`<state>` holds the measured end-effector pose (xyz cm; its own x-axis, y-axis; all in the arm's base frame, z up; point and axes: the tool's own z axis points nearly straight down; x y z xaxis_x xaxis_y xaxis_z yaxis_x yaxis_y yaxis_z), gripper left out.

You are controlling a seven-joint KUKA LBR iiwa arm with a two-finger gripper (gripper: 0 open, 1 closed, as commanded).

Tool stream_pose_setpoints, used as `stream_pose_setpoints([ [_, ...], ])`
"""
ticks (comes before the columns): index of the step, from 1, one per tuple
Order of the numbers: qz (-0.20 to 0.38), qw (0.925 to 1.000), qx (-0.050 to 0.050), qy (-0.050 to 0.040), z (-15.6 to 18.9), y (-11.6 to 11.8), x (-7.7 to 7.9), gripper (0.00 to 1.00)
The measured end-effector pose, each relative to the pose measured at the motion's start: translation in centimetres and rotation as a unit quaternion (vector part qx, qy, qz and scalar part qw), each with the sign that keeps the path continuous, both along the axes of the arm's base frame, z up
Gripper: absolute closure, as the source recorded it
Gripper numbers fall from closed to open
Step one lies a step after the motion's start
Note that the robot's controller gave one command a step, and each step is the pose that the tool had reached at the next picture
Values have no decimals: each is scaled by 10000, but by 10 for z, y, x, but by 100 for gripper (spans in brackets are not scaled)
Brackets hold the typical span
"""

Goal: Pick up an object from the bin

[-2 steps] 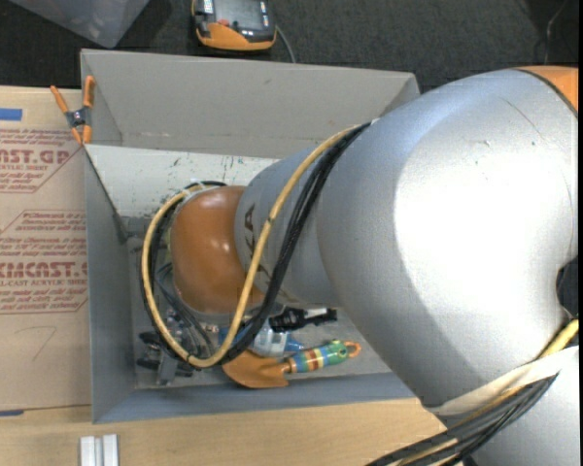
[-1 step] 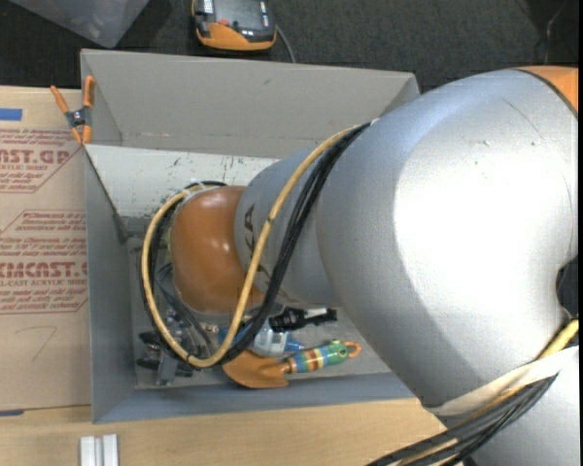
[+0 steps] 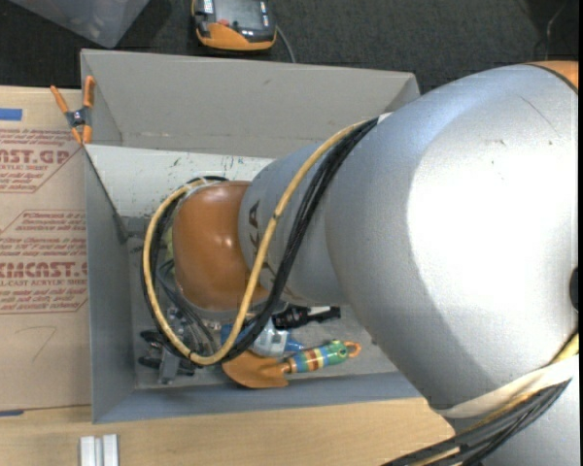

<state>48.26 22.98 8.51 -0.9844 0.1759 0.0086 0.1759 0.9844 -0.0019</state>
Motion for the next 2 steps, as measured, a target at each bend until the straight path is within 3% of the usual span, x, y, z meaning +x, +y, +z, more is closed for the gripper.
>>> stream_pose_setpoints([
  [2,1,10000,3,4,26,0,0,100],
])
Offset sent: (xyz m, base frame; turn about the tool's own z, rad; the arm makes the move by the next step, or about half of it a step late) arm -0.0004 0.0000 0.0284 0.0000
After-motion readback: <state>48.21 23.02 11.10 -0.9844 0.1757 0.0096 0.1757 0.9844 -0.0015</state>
